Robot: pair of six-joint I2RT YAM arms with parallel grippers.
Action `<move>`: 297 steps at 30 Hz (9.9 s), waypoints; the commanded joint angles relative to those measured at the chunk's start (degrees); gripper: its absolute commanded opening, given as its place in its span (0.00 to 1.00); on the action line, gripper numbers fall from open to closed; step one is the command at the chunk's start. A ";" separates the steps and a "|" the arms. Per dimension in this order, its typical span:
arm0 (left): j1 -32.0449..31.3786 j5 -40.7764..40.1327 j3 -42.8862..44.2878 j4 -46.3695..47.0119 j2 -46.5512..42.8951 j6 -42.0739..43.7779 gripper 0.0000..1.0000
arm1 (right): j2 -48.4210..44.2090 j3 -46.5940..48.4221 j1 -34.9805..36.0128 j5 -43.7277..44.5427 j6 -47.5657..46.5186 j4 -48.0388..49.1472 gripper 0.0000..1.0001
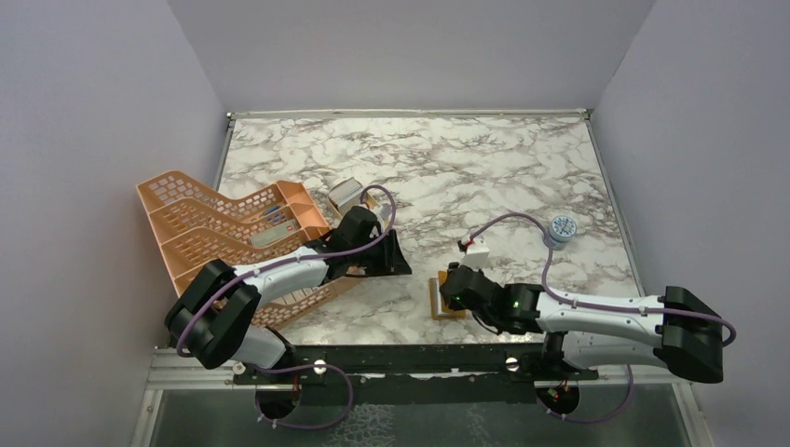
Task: Put the credit cards into the card holder
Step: Open the card holder at the center of the board.
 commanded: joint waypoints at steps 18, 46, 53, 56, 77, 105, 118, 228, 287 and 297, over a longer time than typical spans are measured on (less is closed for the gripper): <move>-0.31 -7.28 6.53 -9.81 -5.14 4.55 0.47 | -5.82 -12.19 -18.72 -28.11 -1.71 22.82 0.12; -1.83 4.57 -0.04 4.50 -3.88 -4.64 0.50 | -19.34 -0.86 -23.44 -43.12 -3.64 18.06 0.11; -1.78 15.48 -5.39 24.91 -7.43 -13.05 0.61 | -24.94 4.89 -23.43 -40.54 -2.59 13.61 0.11; -1.78 15.11 -5.73 26.41 -10.27 -13.23 0.65 | -25.62 5.80 -23.43 -41.46 -1.19 14.28 0.11; -1.65 11.15 -12.87 38.42 -18.43 -21.75 0.06 | -27.90 0.36 -23.43 -39.86 3.61 14.03 0.12; -1.34 4.55 -5.80 17.40 -3.47 -8.16 0.00 | -8.09 9.21 -23.36 -31.57 -9.03 -12.72 0.47; -1.43 -3.47 0.85 -0.14 -4.76 -2.16 0.00 | -6.93 14.44 -23.29 -32.13 -10.87 -11.48 0.44; -1.60 6.74 -0.32 6.41 1.90 -2.51 0.32 | 10.12 4.10 -12.19 -24.53 -2.56 8.77 0.32; -1.96 8.84 1.71 11.06 6.82 -4.21 0.00 | 5.00 11.45 -12.22 -16.26 -4.63 -5.62 0.41; -1.96 8.58 0.92 11.13 6.26 -4.13 0.00 | 3.99 10.52 -12.21 -16.61 -3.27 -7.07 0.41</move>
